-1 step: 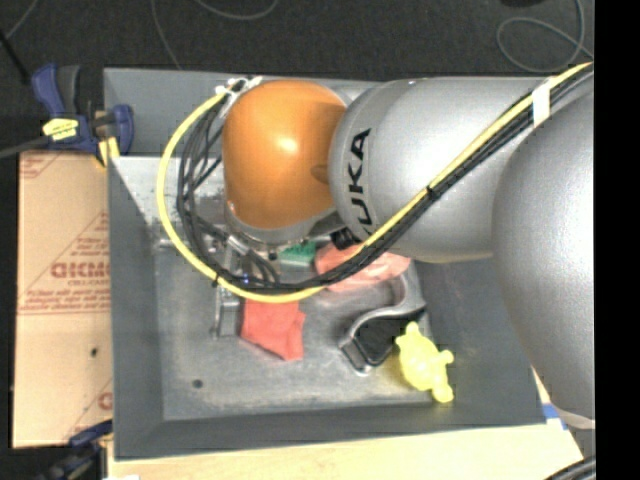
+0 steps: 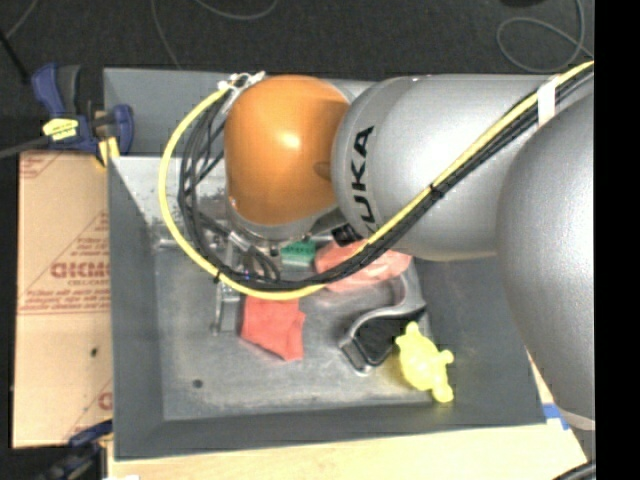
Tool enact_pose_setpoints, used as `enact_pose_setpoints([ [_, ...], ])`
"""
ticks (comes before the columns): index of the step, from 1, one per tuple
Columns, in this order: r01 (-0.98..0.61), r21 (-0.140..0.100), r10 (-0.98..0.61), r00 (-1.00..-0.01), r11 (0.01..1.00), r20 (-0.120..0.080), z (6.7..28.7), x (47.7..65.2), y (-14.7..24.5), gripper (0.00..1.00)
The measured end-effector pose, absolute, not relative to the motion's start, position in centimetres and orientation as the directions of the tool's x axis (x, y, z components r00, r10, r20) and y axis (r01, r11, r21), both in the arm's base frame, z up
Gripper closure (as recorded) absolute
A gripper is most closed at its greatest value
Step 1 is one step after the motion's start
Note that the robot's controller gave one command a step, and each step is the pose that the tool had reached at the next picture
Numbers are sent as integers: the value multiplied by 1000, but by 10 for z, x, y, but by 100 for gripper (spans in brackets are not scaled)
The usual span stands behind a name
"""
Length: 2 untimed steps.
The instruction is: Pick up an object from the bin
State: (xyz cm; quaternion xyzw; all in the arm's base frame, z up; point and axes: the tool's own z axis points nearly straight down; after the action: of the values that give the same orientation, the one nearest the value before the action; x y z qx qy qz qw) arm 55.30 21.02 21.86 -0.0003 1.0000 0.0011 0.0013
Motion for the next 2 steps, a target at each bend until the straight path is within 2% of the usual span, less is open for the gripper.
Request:
enact_pose_setpoints([
  [1,92,7,92,-996,996,-8,198,559,192,0],
  [2,221,0,221,-975,975,1,157,563,158,0],
])
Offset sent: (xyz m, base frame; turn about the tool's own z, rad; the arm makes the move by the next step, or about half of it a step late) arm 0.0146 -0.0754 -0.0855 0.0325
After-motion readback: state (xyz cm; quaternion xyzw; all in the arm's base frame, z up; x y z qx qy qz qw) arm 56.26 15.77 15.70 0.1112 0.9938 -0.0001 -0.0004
